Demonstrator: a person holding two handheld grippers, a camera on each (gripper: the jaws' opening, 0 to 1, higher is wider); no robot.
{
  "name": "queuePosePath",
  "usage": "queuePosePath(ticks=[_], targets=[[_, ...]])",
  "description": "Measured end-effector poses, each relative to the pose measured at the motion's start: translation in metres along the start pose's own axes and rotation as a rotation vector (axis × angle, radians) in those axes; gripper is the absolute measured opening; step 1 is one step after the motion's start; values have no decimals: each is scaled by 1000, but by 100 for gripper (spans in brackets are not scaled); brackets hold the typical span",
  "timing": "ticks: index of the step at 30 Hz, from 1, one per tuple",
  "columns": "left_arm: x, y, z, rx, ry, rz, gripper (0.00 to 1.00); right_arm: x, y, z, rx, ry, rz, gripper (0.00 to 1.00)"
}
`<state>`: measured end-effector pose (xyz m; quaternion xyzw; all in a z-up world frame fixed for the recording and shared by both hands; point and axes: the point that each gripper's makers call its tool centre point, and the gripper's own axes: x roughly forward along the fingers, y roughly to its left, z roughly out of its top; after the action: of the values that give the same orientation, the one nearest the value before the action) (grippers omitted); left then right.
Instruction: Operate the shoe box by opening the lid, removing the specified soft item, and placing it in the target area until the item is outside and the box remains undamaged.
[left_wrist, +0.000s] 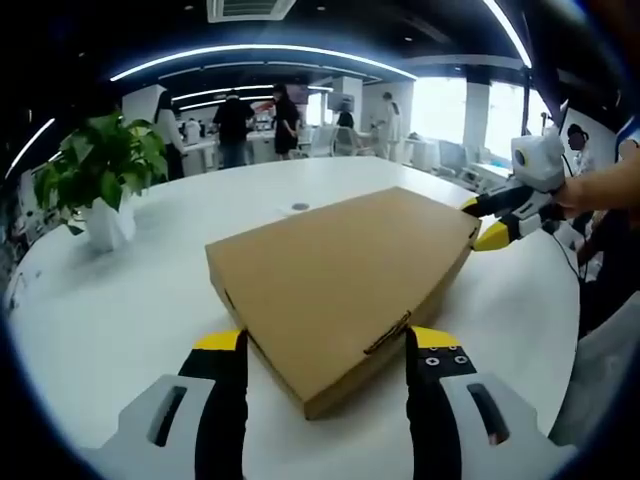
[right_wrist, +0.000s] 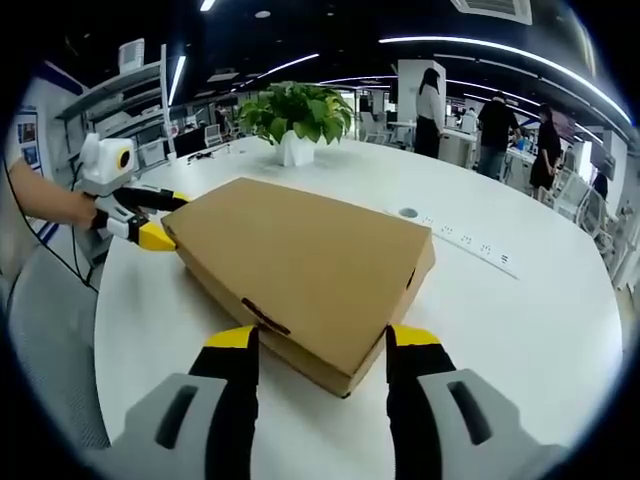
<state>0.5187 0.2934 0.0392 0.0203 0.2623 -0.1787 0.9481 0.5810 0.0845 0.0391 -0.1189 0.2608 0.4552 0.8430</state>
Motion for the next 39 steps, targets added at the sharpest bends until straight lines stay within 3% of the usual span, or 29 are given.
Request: queuePosePath(ticks=[39], targets=[[-51,28,-28,53,45,-106,63,-7,80,-7,23,1,-40,42]])
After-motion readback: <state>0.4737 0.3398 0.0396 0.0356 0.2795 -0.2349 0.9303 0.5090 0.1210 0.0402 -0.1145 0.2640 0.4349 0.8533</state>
